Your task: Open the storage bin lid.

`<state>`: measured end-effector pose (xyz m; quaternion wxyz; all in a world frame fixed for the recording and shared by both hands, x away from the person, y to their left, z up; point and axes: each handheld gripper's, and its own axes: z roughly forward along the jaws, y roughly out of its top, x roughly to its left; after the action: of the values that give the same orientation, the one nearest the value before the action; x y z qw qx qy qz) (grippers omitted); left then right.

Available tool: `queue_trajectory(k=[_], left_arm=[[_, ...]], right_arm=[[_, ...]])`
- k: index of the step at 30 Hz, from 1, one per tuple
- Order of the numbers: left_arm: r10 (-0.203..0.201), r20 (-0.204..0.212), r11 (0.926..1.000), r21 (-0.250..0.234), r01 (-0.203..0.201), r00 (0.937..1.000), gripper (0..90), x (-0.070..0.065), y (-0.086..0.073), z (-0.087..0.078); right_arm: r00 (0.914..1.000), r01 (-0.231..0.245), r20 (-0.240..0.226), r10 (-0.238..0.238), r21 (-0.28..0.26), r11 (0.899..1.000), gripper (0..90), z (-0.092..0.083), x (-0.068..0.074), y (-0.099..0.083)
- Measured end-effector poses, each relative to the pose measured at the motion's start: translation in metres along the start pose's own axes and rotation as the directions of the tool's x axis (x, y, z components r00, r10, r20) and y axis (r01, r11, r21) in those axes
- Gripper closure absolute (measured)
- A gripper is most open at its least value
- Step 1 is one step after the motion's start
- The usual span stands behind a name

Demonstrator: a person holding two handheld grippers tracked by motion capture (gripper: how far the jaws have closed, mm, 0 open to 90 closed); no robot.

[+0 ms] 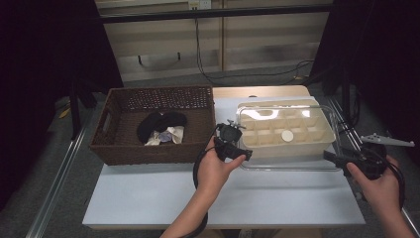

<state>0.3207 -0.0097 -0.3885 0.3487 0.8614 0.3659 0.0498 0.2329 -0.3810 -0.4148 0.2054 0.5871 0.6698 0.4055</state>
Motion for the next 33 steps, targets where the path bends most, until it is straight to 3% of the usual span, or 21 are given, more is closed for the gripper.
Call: queue_trajectory(k=[10, 16, 23, 33], left_arm=[[0.007, -0.002, 1.0000, -0.001, -0.007, 1.0000, 43.4, -0.007, -0.023, -0.001], [0.028, 0.013, 0.9995, 0.011, -0.029, 0.9995, 43.2, -0.012, -0.035, -0.004], [0.054, -0.001, 0.9985, 0.013, -0.054, 0.9986, 43.3, -0.018, -0.047, -0.006], [0.068, 0.016, 0.9974, 0.022, -0.068, 0.9976, 44.0, -0.023, -0.062, -0.003]], right_arm=[[0.9999, 0.003, -0.011, -0.003, -0.002, 1.000, 32.6, -0.008, 0.008, -0.024], [0.9991, -0.029, -0.031, 0.029, 0.004, 1.000, 32.7, -0.010, 0.009, -0.042], [0.9996, -0.015, -0.024, 0.015, 0.003, 1.000, 32.8, -0.016, 0.015, -0.055], [0.9997, 0.017, -0.016, -0.017, 0.014, 1.000, 32.7, -0.023, 0.019, -0.066]])
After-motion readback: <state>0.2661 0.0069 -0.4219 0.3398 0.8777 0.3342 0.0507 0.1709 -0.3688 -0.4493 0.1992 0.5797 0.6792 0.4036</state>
